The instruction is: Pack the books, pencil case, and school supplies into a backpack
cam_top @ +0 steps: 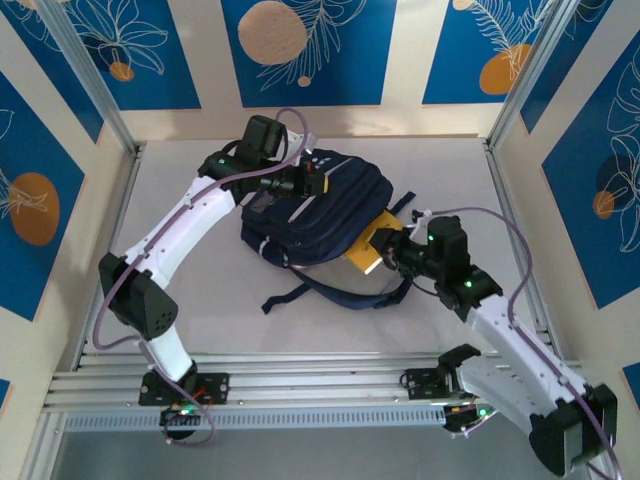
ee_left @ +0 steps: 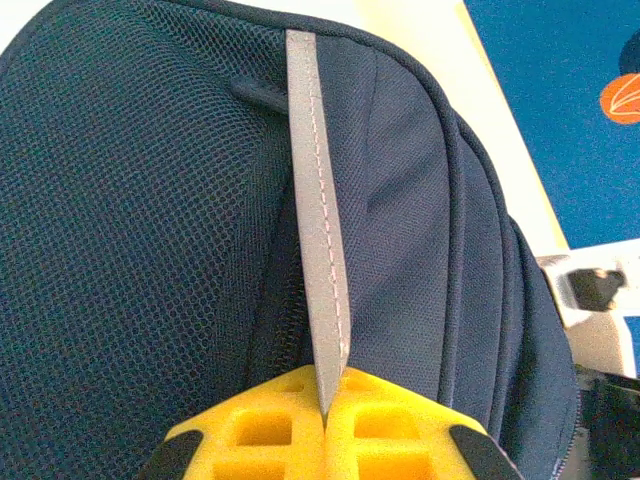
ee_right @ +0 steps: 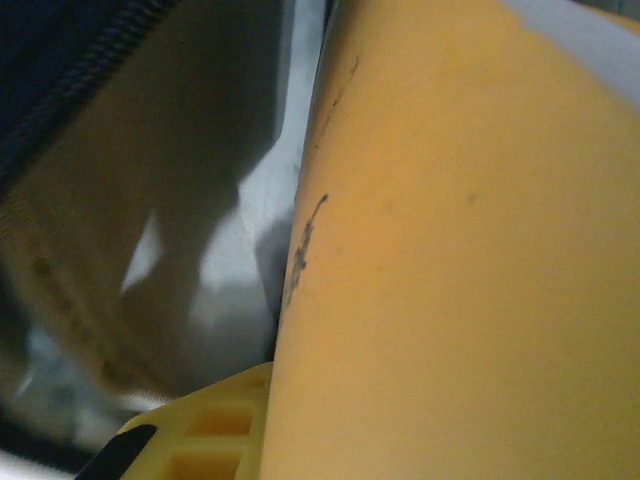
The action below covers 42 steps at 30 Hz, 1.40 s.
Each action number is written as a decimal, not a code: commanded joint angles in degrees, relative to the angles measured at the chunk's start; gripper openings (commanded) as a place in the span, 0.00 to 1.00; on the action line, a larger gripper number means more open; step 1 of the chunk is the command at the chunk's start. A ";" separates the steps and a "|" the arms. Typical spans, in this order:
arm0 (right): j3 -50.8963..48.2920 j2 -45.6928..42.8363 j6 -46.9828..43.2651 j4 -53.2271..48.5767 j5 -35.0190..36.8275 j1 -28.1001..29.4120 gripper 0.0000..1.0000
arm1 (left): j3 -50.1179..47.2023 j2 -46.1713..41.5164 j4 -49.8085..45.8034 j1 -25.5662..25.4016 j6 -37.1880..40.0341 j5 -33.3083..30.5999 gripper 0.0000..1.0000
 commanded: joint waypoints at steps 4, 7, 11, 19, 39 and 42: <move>5.83 7.88 -3.25 4.27 10.95 2.29 0.00 | 1.31 -6.22 7.60 0.79 -2.91 4.66 0.00; 7.32 12.82 -4.71 4.78 13.03 2.77 0.00 | 1.50 -6.19 8.06 0.83 -4.05 5.32 0.00; 10.25 18.83 -6.45 3.76 15.05 3.81 0.00 | 1.66 -6.04 8.00 0.83 -4.20 5.69 0.00; 18.17 30.51 -6.24 1.12 18.71 8.93 0.00 | 1.08 -5.29 8.52 0.74 -4.72 8.11 0.00; 35.79 46.75 -5.60 2.21 15.19 12.88 0.83 | -5.36 -9.36 10.49 5.78 -5.32 8.20 0.00; 31.84 41.81 -8.39 1.78 16.64 12.74 0.94 | -6.47 -9.80 10.82 6.87 -5.43 8.65 0.00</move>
